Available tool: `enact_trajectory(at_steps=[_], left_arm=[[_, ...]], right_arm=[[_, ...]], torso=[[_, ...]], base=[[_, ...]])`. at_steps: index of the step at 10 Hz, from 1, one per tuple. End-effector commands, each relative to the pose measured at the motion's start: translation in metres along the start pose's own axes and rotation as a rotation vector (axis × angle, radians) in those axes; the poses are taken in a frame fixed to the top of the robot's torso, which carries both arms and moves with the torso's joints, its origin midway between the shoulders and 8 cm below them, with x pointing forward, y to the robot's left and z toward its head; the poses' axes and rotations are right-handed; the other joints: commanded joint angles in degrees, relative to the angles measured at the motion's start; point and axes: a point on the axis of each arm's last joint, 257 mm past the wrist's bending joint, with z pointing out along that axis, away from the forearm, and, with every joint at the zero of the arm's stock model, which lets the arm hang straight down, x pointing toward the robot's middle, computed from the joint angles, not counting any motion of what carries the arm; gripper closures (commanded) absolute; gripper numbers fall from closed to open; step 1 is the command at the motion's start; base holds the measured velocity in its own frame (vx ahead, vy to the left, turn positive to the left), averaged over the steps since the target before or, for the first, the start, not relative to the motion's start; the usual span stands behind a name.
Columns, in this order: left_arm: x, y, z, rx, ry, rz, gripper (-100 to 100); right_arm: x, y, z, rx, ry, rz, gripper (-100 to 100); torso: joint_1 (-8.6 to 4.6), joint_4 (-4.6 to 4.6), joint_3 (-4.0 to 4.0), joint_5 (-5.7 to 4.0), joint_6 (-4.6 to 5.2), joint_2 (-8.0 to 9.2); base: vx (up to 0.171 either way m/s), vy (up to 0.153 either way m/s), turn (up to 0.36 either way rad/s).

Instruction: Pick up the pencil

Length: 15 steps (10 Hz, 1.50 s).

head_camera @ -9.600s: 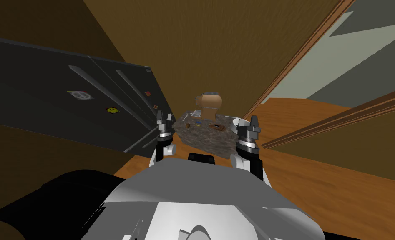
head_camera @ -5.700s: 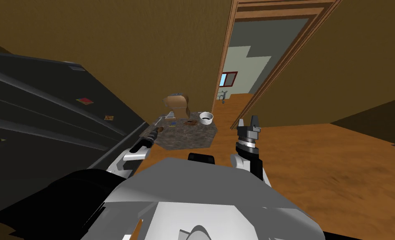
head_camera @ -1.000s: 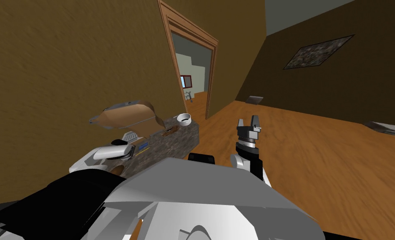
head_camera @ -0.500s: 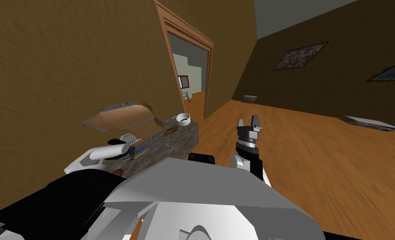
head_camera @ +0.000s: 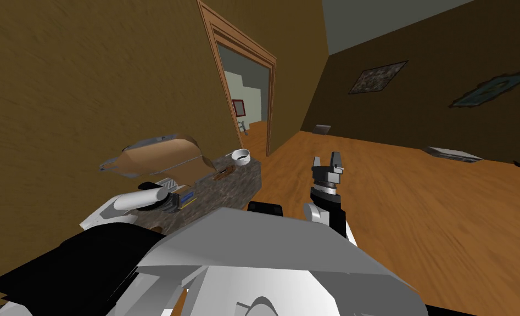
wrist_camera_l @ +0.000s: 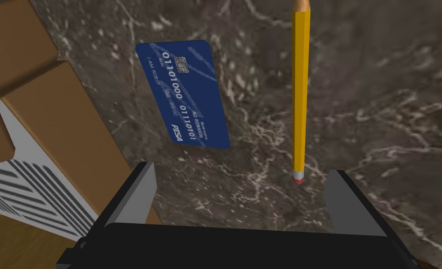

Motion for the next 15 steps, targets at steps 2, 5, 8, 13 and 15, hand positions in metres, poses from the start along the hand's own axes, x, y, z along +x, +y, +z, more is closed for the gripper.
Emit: enact_trajectory(at_steps=[2, 5, 8, 13, 15], left_arm=[[0.008, 0.011, -0.004, -0.054, 0.041, -0.062, -100], [0.017, 0.023, -0.008, -0.114, 0.085, -0.122, -100], [0.026, 0.036, -0.013, -0.171, 0.123, -0.171, -100], [0.044, 0.069, -0.017, -0.303, 0.187, -0.250, -100], [0.042, 0.065, -0.017, -0.288, 0.181, -0.243, 0]], right_arm=[[0.000, 0.000, 0.000, 0.000, 0.000, 0.000, 0], [0.000, 0.000, 0.000, 0.000, 0.000, 0.000, 0], [0.000, 0.000, 0.000, 0.000, 0.000, 0.000, 0], [0.000, 0.000, 0.000, 0.000, 0.000, 0.000, 0], [0.000, 0.000, 0.000, 0.000, 0.000, 0.000, 0]], torso=[[0.01, -0.01, -0.01, 0.00, 0.00, -0.02], [-0.05, -0.01, -0.02, -0.01, -0.01, -0.03], [-0.02, -0.01, -0.04, 0.00, -0.01, -0.06], [-0.02, -0.02, -0.05, 0.00, -0.02, -0.09], [-0.12, -0.03, -0.08, -0.02, -0.03, -0.15]], base=[[-0.029, 0.058, -0.111], [-0.035, 0.042, -0.086], [-0.028, 0.045, -0.084], [-0.024, 0.046, -0.072], [-0.003, 0.008, -0.005]])
